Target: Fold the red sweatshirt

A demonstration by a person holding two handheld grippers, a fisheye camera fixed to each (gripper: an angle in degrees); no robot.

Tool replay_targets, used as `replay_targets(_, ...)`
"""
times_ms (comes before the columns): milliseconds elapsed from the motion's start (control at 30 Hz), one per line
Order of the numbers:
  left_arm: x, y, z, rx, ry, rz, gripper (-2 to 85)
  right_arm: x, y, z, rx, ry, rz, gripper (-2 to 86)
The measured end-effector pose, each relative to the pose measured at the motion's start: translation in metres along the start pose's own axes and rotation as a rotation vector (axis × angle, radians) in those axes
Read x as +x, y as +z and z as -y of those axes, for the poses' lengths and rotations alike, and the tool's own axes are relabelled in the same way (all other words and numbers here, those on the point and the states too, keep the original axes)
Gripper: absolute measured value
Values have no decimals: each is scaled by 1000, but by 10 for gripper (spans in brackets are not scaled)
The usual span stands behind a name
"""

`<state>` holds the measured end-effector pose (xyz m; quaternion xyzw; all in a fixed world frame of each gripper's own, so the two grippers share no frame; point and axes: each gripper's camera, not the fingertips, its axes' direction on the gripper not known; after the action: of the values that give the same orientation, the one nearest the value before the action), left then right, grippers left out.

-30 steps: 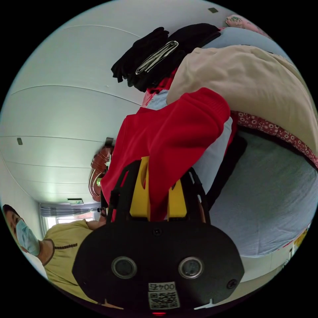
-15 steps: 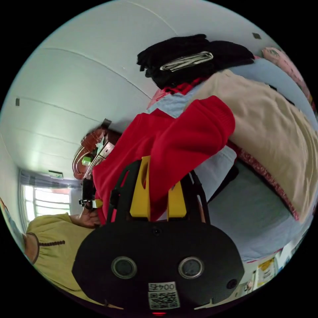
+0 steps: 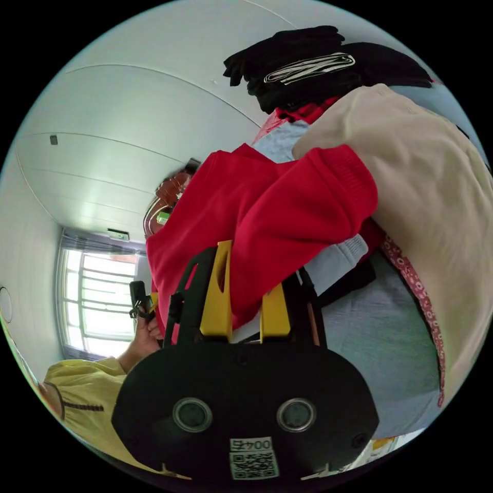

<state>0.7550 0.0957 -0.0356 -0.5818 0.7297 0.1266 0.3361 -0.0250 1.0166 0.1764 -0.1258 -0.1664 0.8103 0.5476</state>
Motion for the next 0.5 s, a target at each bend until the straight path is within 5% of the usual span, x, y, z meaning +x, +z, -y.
replay_targets(233, 103, -38, -81, 364, 205, 233, 48, -11, -66, -35, 40, -35, -140, 99)
replay_targets(367, 178, 12, -51, 366, 437, 221, 17, -51, -91, -29, 160, -50, -225, 42)
replay_targets(500, 190, 97, 5, 294, 436, 309, 6, -69, -59, 0, 154, 26, -188, 1)
